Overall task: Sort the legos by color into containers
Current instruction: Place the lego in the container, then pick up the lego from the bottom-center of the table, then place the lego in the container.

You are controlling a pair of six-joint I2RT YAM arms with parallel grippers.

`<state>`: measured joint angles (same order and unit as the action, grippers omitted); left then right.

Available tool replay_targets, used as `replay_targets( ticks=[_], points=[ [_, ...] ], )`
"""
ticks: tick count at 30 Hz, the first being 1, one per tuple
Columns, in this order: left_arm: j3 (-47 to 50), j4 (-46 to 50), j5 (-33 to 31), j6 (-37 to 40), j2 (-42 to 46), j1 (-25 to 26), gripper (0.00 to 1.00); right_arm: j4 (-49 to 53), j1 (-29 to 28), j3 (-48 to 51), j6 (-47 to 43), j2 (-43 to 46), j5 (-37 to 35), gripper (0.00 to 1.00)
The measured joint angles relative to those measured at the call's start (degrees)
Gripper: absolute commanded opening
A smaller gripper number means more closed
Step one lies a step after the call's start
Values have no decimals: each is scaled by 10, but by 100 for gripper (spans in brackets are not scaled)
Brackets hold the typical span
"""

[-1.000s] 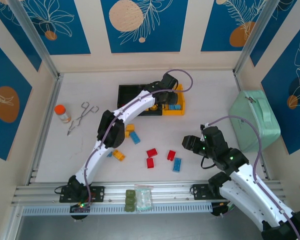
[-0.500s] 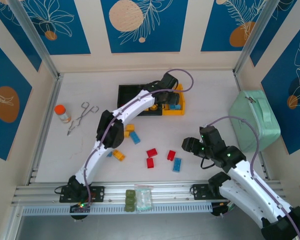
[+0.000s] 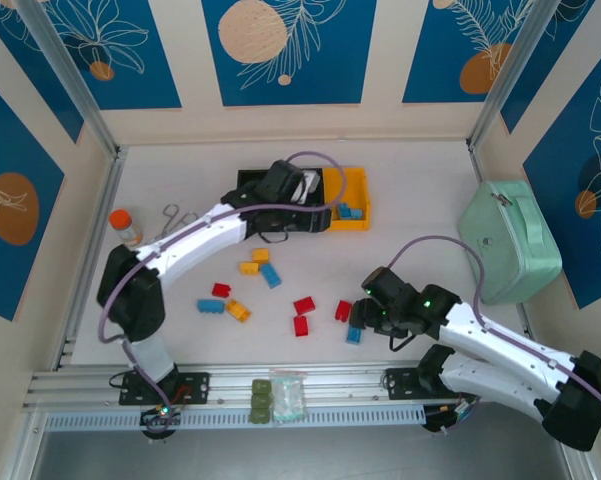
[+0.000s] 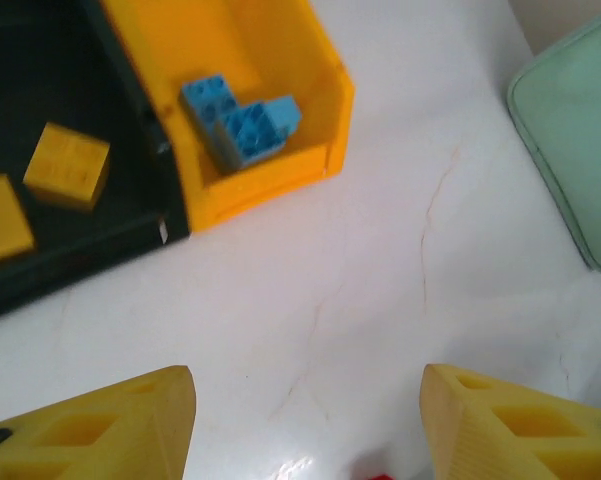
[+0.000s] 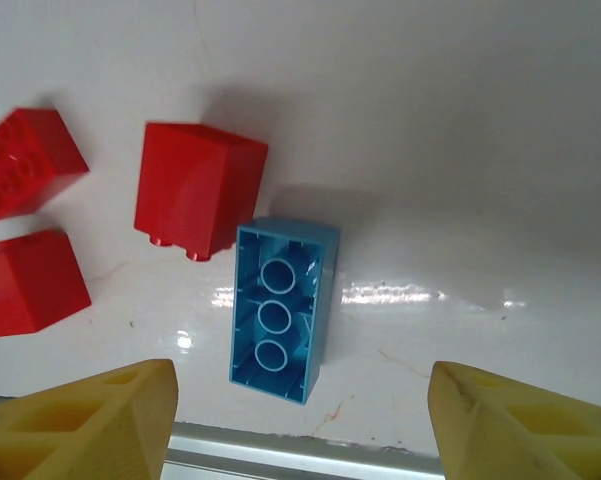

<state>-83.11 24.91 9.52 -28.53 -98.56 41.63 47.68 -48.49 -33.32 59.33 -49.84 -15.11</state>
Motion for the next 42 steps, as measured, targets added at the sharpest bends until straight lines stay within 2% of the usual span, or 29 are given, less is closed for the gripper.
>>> replay_targets(
  ticks=[6, 14, 23, 26, 31, 34, 37, 42],
  points=[
    [173, -21, 37, -21, 105, -27, 61, -23, -42, 0, 42, -54, -9, 67],
    [299, -49, 66, -57, 215, -34, 61, -62, -71, 0, 70, -158, -10, 63],
    [359, -64, 81, -85, 242, -34, 61, -81, -76, -2, 81, -205, -12, 32],
    [362, -67, 81, -90, 243, -34, 61, -80, -76, -8, 82, -205, -15, 27],
    [362, -81, 83, -94, 243, -34, 61, -60, -75, -18, 82, -195, -25, 26],
    [362, -89, 85, -101, 243, -34, 61, -38, -61, -30, 76, -166, -29, 26],
    [362, -97, 85, -107, 243, -34, 61, -26, -21, -47, 54, -133, -28, 27],
    [362, -113, 85, -127, 243, -37, 61, -26, 83, -87, -20, -121, -13, 27]
  ],
)
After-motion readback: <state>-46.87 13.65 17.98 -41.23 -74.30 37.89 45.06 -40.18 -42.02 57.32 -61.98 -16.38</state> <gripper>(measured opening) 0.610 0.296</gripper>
